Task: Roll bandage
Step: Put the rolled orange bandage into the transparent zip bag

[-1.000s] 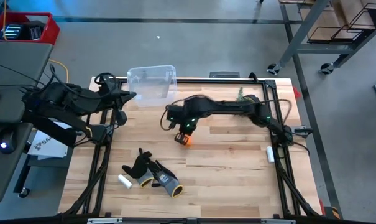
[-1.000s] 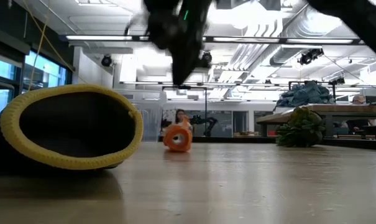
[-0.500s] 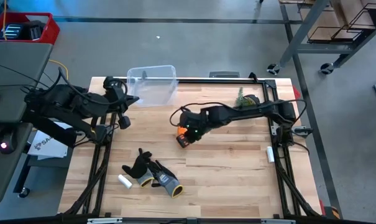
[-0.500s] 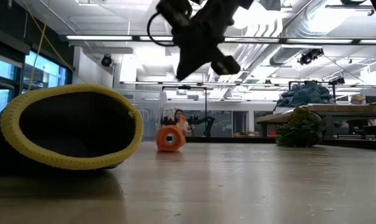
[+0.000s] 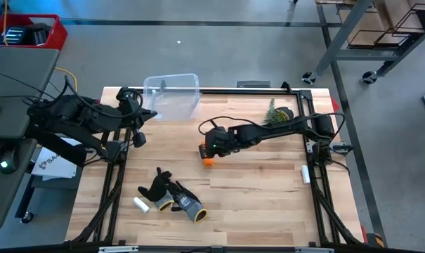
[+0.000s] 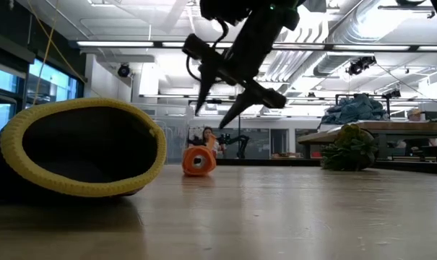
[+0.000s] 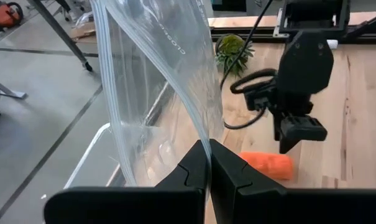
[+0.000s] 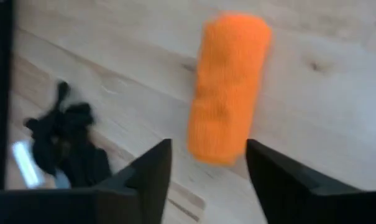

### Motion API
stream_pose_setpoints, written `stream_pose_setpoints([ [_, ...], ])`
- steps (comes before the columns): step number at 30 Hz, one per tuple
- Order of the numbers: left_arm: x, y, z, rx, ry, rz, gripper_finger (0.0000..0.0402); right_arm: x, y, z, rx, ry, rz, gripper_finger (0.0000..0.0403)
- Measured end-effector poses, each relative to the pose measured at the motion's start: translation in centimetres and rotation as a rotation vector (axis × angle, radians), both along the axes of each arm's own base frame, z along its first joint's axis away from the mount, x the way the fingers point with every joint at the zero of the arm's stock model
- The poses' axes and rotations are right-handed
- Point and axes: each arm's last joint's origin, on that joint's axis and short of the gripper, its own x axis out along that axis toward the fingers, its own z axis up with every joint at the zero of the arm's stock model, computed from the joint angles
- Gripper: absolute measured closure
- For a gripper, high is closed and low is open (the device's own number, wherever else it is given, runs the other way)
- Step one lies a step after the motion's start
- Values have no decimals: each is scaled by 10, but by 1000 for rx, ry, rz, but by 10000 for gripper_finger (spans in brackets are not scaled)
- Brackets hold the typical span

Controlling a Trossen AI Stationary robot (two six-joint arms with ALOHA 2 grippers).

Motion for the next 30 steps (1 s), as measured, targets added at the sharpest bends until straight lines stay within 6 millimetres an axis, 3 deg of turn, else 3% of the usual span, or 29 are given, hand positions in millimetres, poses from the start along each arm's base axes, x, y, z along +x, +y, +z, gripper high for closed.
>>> stream_pose_setpoints([
  [4, 0, 0, 0, -1, 0, 0, 401, 4, -3, 3, -33, -49, -19, 156],
  [7, 0, 0, 0, -12, -7, 7, 401, 7, -6, 1, -41, -65, -13, 140],
  [17, 1, 0, 0, -37, -18, 18, 401, 18, -25, -48, -49, 57, 40, 137],
  [22, 2, -1, -1, -49, -24, 25, 401, 27, -33, -62, -15, 8, 15, 137],
  [30, 6, -2, -3, -62, -22, 38, 401, 34, -29, -81, 61, -2, 47, 144],
])
